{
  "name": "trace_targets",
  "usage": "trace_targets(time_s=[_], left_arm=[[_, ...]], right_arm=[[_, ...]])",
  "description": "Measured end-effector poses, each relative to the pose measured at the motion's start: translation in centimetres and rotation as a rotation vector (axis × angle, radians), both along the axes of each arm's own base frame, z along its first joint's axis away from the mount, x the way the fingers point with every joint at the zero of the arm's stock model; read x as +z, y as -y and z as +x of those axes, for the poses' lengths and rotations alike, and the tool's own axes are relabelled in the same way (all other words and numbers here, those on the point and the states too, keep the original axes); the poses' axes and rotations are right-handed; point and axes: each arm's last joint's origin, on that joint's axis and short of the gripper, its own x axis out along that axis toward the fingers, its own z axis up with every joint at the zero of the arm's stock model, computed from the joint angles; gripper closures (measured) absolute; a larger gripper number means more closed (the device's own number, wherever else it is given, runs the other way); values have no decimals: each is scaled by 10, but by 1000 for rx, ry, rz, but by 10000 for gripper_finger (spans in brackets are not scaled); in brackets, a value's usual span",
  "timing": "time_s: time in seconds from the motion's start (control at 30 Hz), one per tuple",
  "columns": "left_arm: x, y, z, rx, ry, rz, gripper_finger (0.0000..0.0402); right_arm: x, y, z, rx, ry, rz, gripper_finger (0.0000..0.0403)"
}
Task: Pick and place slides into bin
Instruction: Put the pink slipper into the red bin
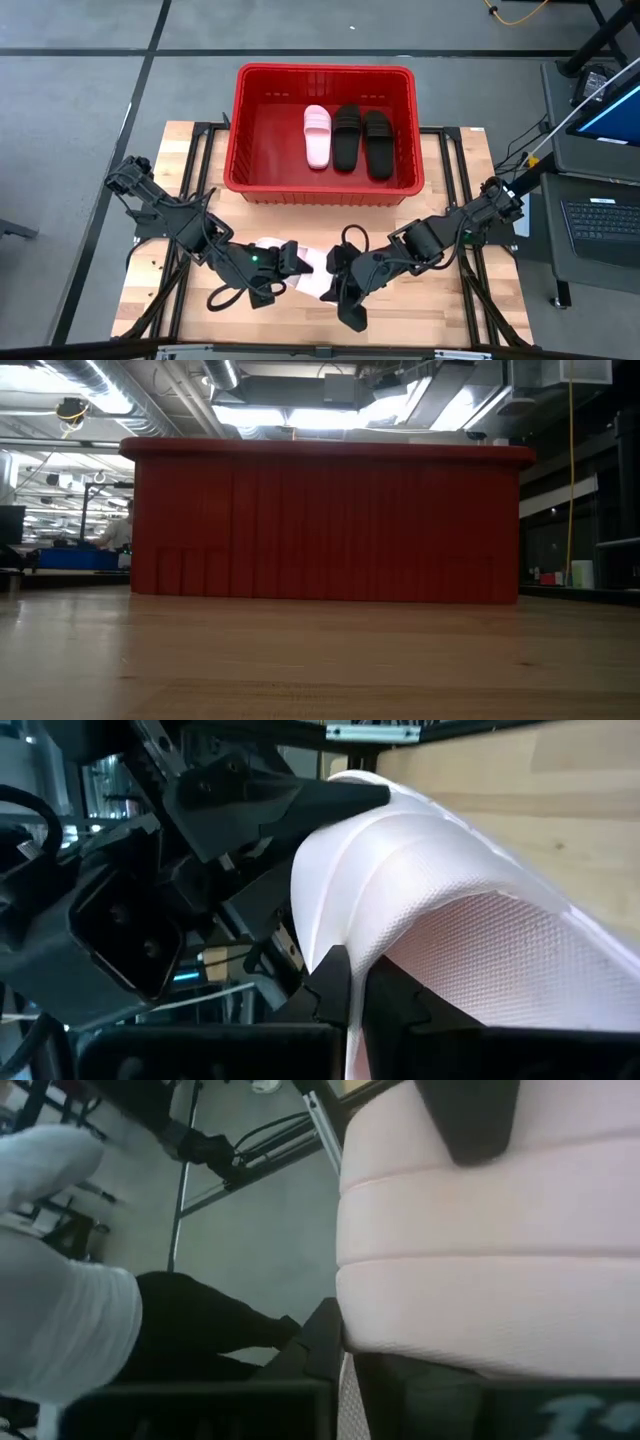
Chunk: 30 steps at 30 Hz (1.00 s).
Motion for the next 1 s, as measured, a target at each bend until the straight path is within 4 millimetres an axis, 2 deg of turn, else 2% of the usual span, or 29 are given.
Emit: trace_targets(time_s=[0.23, 0.5, 0.73, 1.0], left_arm=[[-1, -1, 0, 26, -5, 8, 396], [-8, -8, -1, 84, -71, -24, 396], [-13, -11, -5, 138, -126, -33, 397], [-21, -15, -11, 228, -210, -89, 397]], right_arm=[[-1, 4, 1, -65, 12, -46, 318], [-3, 7, 1, -58, 13, -104, 258], [-7, 11, 0, -63, -38, -128, 238], [-14, 19, -4, -68, -133, -179, 237]])
